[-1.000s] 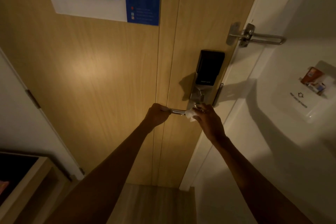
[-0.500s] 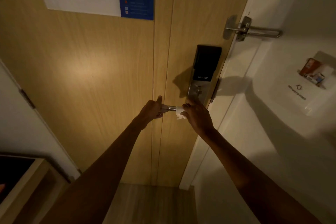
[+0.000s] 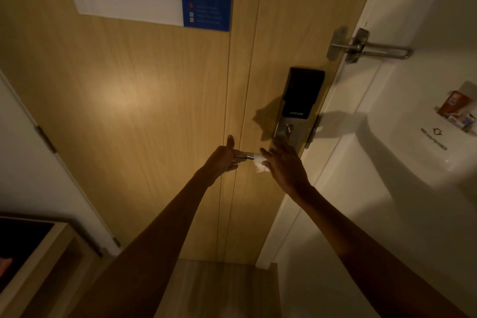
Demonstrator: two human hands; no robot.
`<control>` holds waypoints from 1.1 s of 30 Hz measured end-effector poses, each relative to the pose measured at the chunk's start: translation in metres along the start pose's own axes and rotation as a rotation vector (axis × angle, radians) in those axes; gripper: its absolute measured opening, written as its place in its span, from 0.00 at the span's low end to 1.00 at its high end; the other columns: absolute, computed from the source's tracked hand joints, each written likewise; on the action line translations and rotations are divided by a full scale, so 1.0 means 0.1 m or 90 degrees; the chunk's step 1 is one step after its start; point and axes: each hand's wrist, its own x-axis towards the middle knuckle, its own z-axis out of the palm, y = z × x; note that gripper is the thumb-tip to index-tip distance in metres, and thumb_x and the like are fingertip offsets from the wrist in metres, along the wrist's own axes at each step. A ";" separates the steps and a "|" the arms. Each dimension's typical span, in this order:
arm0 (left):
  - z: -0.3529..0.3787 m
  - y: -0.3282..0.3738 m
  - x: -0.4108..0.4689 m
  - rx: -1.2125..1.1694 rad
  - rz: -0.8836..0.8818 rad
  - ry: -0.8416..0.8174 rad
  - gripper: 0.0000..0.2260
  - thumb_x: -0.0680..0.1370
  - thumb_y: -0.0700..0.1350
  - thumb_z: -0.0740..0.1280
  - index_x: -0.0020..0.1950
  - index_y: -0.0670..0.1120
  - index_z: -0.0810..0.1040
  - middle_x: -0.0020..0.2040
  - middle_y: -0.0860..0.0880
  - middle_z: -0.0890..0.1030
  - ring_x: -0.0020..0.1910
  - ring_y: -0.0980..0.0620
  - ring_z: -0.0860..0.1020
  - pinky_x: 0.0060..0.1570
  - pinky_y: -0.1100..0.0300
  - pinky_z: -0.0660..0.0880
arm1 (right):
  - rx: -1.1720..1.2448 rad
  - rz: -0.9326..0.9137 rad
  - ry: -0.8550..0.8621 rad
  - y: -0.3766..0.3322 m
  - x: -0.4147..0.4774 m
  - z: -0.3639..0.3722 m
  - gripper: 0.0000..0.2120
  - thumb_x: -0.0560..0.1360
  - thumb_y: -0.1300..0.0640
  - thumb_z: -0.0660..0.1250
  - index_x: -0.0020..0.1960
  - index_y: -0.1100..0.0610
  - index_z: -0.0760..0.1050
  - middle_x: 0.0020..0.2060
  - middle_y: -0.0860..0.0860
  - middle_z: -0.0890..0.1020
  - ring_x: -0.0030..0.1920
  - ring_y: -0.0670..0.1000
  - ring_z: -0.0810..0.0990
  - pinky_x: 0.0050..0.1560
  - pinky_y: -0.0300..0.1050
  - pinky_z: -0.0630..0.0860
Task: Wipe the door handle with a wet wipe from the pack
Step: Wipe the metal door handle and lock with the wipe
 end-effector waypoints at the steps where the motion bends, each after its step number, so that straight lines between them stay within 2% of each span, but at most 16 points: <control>1: 0.00 0.01 0.00 0.001 -0.002 -0.002 0.33 0.82 0.59 0.43 0.61 0.37 0.79 0.61 0.39 0.80 0.63 0.46 0.77 0.65 0.53 0.71 | -0.004 -0.002 0.003 0.03 -0.02 -0.01 0.21 0.68 0.56 0.77 0.59 0.58 0.79 0.55 0.58 0.81 0.56 0.57 0.80 0.55 0.51 0.78; 5: -0.03 0.01 0.00 0.000 -0.004 -0.014 0.33 0.82 0.59 0.44 0.61 0.37 0.79 0.61 0.40 0.80 0.64 0.47 0.77 0.65 0.53 0.71 | -0.036 0.009 0.015 0.00 -0.04 0.01 0.19 0.69 0.53 0.76 0.57 0.58 0.80 0.56 0.59 0.81 0.57 0.58 0.79 0.56 0.53 0.78; 10: -0.03 0.04 -0.01 -0.004 -0.020 -0.024 0.32 0.83 0.58 0.43 0.63 0.37 0.77 0.63 0.39 0.79 0.66 0.46 0.75 0.66 0.54 0.70 | 0.011 0.052 0.000 -0.10 0.06 0.02 0.12 0.69 0.52 0.76 0.49 0.58 0.82 0.50 0.56 0.83 0.52 0.56 0.80 0.52 0.50 0.79; 16: -0.08 0.04 -0.03 0.026 -0.002 -0.040 0.33 0.83 0.58 0.42 0.62 0.37 0.78 0.62 0.39 0.79 0.65 0.45 0.75 0.68 0.53 0.69 | 0.051 0.055 0.011 -0.12 0.08 -0.02 0.10 0.72 0.50 0.72 0.49 0.55 0.82 0.49 0.53 0.81 0.52 0.53 0.78 0.55 0.49 0.74; 22: -0.15 -0.01 0.04 0.130 0.024 -0.082 0.37 0.81 0.61 0.38 0.62 0.41 0.80 0.64 0.42 0.79 0.70 0.47 0.70 0.72 0.49 0.60 | 0.072 0.060 0.018 -0.15 0.10 -0.01 0.10 0.74 0.48 0.70 0.49 0.53 0.82 0.47 0.52 0.80 0.51 0.51 0.77 0.53 0.45 0.73; 27: -0.18 0.03 -0.02 0.121 0.038 -0.120 0.37 0.81 0.59 0.36 0.63 0.38 0.78 0.66 0.41 0.77 0.72 0.46 0.67 0.76 0.45 0.54 | 0.056 0.055 0.014 -0.15 0.09 0.05 0.11 0.75 0.45 0.67 0.50 0.52 0.81 0.50 0.51 0.81 0.56 0.52 0.76 0.58 0.47 0.73; 33: -0.19 0.04 -0.03 0.100 0.024 -0.104 0.38 0.81 0.59 0.35 0.63 0.39 0.78 0.65 0.41 0.78 0.72 0.46 0.68 0.75 0.47 0.57 | 0.066 0.061 0.027 -0.20 0.12 0.02 0.10 0.74 0.46 0.69 0.48 0.52 0.81 0.49 0.52 0.82 0.55 0.53 0.77 0.57 0.50 0.74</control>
